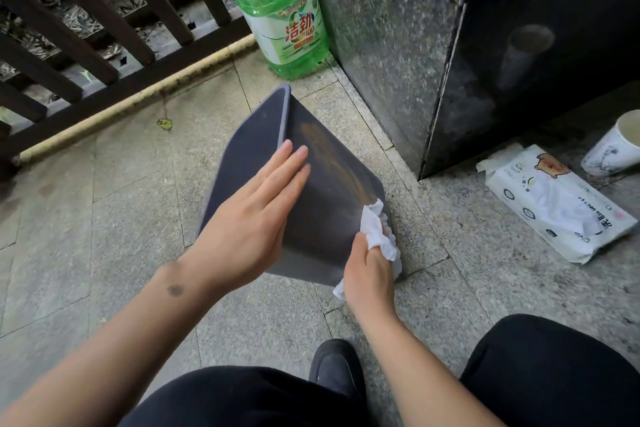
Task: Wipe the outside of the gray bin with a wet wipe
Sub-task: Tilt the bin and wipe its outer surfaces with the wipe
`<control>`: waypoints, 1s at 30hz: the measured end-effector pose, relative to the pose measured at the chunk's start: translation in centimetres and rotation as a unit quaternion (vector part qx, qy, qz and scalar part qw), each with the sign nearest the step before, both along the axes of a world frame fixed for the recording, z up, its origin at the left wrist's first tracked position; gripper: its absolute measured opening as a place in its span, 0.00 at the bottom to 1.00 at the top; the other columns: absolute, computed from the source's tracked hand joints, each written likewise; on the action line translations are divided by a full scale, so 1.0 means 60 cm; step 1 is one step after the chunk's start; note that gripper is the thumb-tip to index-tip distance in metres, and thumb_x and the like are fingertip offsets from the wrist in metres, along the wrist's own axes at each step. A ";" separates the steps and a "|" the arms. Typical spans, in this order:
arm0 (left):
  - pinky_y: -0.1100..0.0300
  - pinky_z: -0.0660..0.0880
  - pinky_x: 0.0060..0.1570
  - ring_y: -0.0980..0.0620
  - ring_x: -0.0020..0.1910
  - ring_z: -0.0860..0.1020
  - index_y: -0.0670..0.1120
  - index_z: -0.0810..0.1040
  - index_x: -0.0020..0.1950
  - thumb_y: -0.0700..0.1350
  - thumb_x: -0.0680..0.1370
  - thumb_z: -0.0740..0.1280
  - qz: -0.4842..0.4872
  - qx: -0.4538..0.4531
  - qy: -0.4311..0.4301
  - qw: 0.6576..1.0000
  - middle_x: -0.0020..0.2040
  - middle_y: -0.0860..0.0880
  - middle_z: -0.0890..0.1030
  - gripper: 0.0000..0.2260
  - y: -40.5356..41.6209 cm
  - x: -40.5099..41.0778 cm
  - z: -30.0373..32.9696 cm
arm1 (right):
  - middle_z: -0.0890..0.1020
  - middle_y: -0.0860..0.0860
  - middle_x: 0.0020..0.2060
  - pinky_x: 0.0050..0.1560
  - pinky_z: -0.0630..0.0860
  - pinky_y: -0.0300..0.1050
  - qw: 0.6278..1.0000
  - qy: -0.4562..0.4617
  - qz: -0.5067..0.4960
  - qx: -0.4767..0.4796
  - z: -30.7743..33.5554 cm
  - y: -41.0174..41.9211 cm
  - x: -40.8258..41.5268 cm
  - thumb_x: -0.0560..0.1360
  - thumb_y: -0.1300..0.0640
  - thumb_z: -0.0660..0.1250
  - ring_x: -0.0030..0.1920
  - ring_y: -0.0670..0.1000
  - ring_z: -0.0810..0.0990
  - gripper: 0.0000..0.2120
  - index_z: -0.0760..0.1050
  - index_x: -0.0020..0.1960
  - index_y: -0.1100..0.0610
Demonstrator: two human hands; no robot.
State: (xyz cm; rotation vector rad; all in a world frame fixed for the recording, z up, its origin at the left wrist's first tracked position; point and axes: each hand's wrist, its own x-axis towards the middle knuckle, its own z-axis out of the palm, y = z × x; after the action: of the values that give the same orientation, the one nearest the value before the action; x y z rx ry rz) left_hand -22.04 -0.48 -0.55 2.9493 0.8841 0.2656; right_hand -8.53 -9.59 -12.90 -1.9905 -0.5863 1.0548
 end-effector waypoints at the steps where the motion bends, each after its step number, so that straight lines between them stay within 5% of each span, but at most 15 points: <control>1: 0.48 0.59 0.78 0.41 0.81 0.57 0.32 0.67 0.75 0.30 0.80 0.56 -0.010 0.000 -0.003 1.000 0.78 0.37 0.66 0.22 0.001 0.003 -0.001 | 0.82 0.60 0.40 0.49 0.73 0.51 1.000 0.002 -0.015 0.005 -0.003 0.005 0.002 0.83 0.51 0.52 0.45 0.60 0.77 0.23 0.74 0.41 0.66; 4: 0.48 0.61 0.77 0.38 0.78 0.63 0.30 0.73 0.69 0.26 0.77 0.56 -0.018 -0.002 -0.013 1.000 0.70 0.34 0.75 0.20 0.005 0.006 -0.004 | 0.82 0.59 0.39 0.51 0.73 0.50 0.999 0.008 -0.043 -0.009 -0.012 0.022 0.012 0.82 0.51 0.52 0.47 0.61 0.78 0.23 0.76 0.42 0.65; 11: 0.41 0.64 0.74 0.33 0.70 0.71 0.29 0.77 0.60 0.25 0.77 0.56 -0.005 -0.005 -0.027 1.000 0.56 0.34 0.79 0.15 0.009 0.002 -0.007 | 0.80 0.65 0.59 0.65 0.68 0.56 0.998 -0.012 -0.045 -0.041 -0.030 0.062 0.023 0.82 0.48 0.49 0.61 0.65 0.73 0.27 0.78 0.58 0.67; 16: 0.46 0.64 0.75 0.34 0.69 0.73 0.29 0.77 0.60 0.26 0.79 0.56 0.020 -0.013 -0.033 0.999 0.56 0.33 0.79 0.15 0.018 0.001 -0.007 | 0.79 0.59 0.60 0.51 0.58 0.31 0.997 -0.025 -0.029 0.061 -0.006 0.071 0.005 0.83 0.51 0.53 0.64 0.60 0.74 0.20 0.74 0.66 0.62; 21: 0.50 0.69 0.71 0.36 0.69 0.73 0.30 0.78 0.60 0.30 0.81 0.55 0.075 -0.041 -0.066 0.994 0.58 0.34 0.79 0.15 0.026 -0.004 -0.005 | 0.78 0.53 0.66 0.69 0.64 0.43 0.957 -0.014 0.143 0.253 0.076 0.113 -0.025 0.81 0.47 0.49 0.69 0.52 0.72 0.22 0.73 0.68 0.53; 24: 0.57 0.67 0.72 0.40 0.72 0.72 0.31 0.77 0.61 0.32 0.82 0.55 0.092 -0.048 -0.082 0.991 0.62 0.35 0.79 0.14 0.035 -0.008 -0.005 | 0.79 0.54 0.66 0.72 0.66 0.51 0.938 -0.070 0.186 0.284 0.089 0.123 -0.038 0.82 0.48 0.49 0.69 0.53 0.72 0.22 0.72 0.70 0.52; 26: 0.58 0.65 0.73 0.42 0.74 0.70 0.31 0.77 0.63 0.33 0.82 0.53 0.103 -0.050 -0.084 0.990 0.65 0.36 0.78 0.16 0.035 -0.018 -0.005 | 0.82 0.57 0.60 0.65 0.69 0.45 0.950 -0.117 0.170 0.234 0.060 0.115 -0.029 0.82 0.48 0.49 0.64 0.57 0.77 0.24 0.77 0.64 0.57; 28: 0.57 0.63 0.75 0.42 0.76 0.68 0.31 0.76 0.64 0.33 0.81 0.51 0.113 -0.053 -0.078 0.989 0.67 0.36 0.77 0.18 0.030 -0.030 -0.005 | 0.84 0.60 0.50 0.53 0.71 0.44 0.982 -0.116 0.127 0.084 0.021 0.101 -0.006 0.81 0.45 0.46 0.54 0.60 0.81 0.30 0.82 0.53 0.62; 30: 0.56 0.61 0.76 0.43 0.77 0.66 0.32 0.76 0.65 0.32 0.79 0.51 0.113 -0.067 -0.069 0.989 0.69 0.37 0.75 0.19 0.024 -0.034 -0.005 | 0.84 0.63 0.53 0.54 0.72 0.47 0.993 -0.072 0.078 -0.052 -0.010 0.089 0.017 0.82 0.45 0.45 0.55 0.62 0.80 0.32 0.82 0.53 0.64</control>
State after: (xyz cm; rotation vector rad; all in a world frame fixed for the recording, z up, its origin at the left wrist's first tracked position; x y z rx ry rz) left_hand -24.09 0.95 -0.84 2.6728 1.1664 0.3980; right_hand -7.52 -4.23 -13.53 -2.1536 -0.7895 1.0590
